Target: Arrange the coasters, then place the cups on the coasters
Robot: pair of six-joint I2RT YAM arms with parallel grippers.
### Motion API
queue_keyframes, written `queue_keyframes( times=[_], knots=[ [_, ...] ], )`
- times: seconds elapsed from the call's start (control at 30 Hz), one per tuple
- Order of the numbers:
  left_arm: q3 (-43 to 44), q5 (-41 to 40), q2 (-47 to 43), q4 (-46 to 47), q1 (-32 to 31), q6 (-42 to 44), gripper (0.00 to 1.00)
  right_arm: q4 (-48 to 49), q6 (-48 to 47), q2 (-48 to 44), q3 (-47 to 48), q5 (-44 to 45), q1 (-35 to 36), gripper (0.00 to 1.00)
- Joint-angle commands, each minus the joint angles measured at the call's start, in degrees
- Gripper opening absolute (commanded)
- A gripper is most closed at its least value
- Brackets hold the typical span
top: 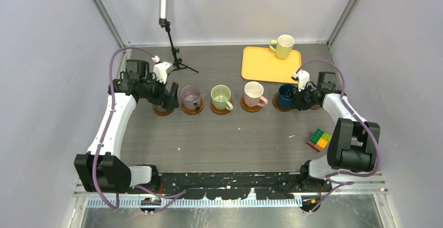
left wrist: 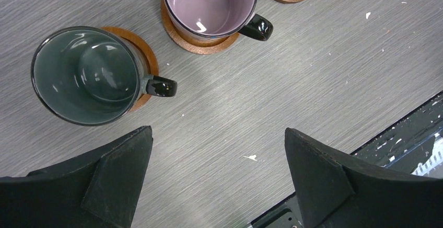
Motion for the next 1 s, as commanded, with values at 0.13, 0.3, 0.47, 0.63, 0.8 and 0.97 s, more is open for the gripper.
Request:
queue_keyframes(
  times=[0.13, 0.3, 0.47, 0.63, 0.8, 0.97],
  knots=[
    [2.14, -0.18, 0.35, 1.23, -0.23, -0.02, 1.00, 4.85, -2.62, -0.75, -0.97, -0.93, 0.02, 0.37],
    [2.01, -0.27, 0.66, 1.53, -0.25, -0.04, 1.00, 4.40, -2.56, -0.73, -1.45, -0.05, 0.04, 0.52],
    [2.40, -0.18, 1.03, 0.89, -0.18, 0.54, 1.00, -2.70, -3.59, -3.34, 1.62, -0.63, 0.03, 0.71],
    [2.74, -0.30, 0.70, -0.14, -0.20, 0.93, 1.00, -18.39, -2.03, -4.00, 13.66, -2.11, 0.05, 0.79],
    [2.50, -0.33, 0.17, -0.34, -0.21, 0.88, 1.00, -21.17, 4.50, 0.14, 27.50, -1.72, 0.53, 0.80],
    [2.23, -0.89, -0.28, 0.21, -0.23, 0.56, 1.00, -15.27, 18.49, 11.21, 41.37, 11.78, 6.22, 0.80]
  ],
)
